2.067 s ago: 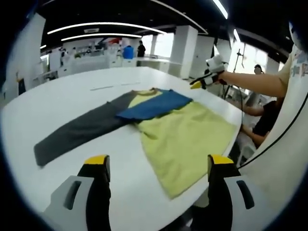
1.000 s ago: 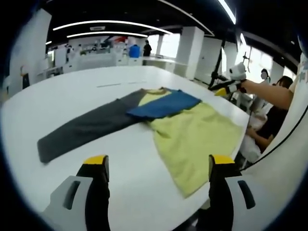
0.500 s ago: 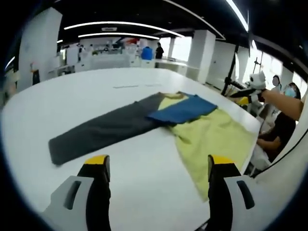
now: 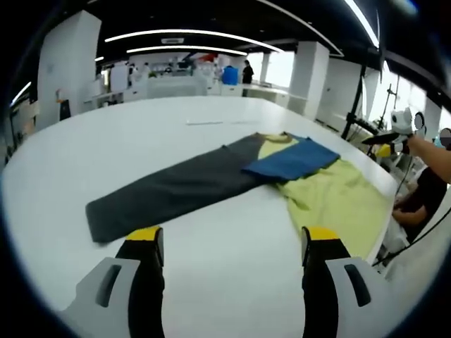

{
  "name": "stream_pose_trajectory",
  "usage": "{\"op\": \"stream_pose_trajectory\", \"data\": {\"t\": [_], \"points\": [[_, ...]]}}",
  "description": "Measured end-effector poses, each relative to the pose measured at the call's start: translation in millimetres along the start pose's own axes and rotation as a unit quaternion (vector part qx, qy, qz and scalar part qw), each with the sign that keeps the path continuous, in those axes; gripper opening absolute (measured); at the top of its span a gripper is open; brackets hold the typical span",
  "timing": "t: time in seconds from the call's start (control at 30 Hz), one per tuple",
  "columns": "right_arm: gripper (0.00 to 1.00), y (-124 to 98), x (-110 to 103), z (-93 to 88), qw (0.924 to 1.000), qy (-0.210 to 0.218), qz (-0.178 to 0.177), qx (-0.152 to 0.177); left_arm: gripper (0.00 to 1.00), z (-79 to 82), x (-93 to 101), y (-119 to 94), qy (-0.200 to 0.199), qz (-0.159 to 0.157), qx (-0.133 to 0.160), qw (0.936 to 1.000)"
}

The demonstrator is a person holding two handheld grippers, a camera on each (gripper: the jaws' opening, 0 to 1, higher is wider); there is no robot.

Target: Fold the garment on the visible template until the final outline fits inside the template.

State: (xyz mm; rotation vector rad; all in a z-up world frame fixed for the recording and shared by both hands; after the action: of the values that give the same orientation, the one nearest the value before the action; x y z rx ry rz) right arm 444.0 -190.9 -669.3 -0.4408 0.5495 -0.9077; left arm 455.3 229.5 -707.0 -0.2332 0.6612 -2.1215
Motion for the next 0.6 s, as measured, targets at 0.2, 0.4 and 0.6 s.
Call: {"op": "stream_pose_trajectory", "data": {"t": [0.2, 0.4, 0.6], "points": [[0.68, -5.4, -7.0, 1.4, 0.9999, -0.002, 0.005, 0.01, 0.76, -5.4, -13.4, 1.4, -0.008, 0.015, -0.007, 0.9998], [0.68, -9.2, -11.6, -7.1, 1.0, -0.001, 0.007, 0.006, 0.75, -8.4, -30.9, 4.2, -0.013, 0.036, -0.013, 0.9992], [0.67, -14.0, -13.6, -16.6, 1.0, 0.003, 0.005, 0.003, 0.72, -14.8, -47.3, 5.7, -0.011, 0.053, -0.029, 0.9981]]}}
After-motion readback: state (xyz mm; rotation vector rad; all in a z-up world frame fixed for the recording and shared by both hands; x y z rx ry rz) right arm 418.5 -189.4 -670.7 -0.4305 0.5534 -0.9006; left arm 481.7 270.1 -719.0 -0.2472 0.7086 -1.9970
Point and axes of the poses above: the point that each gripper's makers call its tool centre point, and the gripper's own axes: y roughly forward along the fingers, x roughly to its right, z roughly out of its top, the point moved 1 cm from there along -y, roughly backward along the fingers, and after that the axes turned 13 degrees about y, right-handed, at the moved point
